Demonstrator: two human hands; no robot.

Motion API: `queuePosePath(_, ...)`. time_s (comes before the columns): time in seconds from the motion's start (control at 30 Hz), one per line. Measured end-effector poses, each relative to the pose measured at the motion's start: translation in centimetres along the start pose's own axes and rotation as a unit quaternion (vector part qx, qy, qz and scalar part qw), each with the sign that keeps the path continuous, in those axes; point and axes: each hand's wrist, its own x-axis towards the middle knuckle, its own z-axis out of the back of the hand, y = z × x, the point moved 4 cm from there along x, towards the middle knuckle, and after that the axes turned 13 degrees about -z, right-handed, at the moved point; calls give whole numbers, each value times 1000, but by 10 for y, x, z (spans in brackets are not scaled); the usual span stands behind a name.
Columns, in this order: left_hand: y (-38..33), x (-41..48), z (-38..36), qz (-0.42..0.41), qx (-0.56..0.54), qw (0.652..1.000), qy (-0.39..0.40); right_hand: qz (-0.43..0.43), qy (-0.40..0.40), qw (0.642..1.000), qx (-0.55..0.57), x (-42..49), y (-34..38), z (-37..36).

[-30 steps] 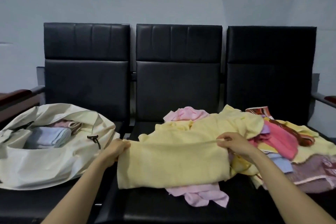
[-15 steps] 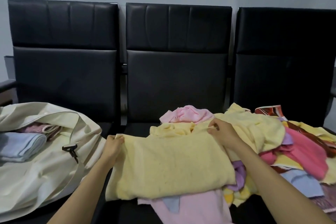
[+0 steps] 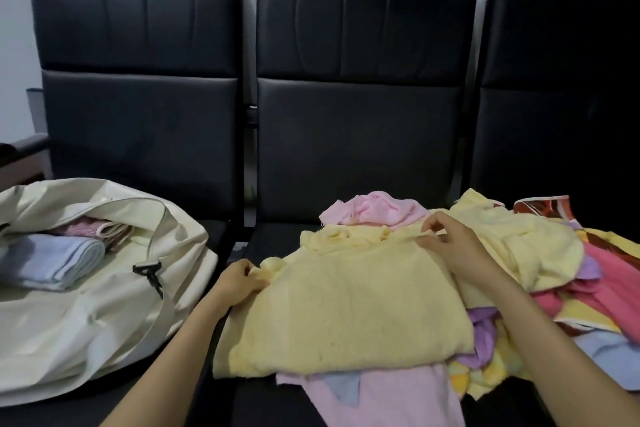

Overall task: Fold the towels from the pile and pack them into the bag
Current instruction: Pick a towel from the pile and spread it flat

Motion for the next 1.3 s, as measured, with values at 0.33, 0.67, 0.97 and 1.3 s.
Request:
queuePosePath(0.33, -176, -19, -50, -374, -57, 922, 87, 86, 17, 995, 52, -28, 34, 19)
queuePosePath(0.67, -159, -6, -61, -328, -5, 934, 141, 83, 15, 994, 65, -27, 27, 25)
queuePosePath(0.97, -85, 10, -3, -251, 86, 948, 175, 46, -4, 997, 54, -13, 7, 18)
queuePosePath(1.3, -36, 4, 47, -140, 180, 948, 223, -17, -28, 997, 74, -3, -16, 8)
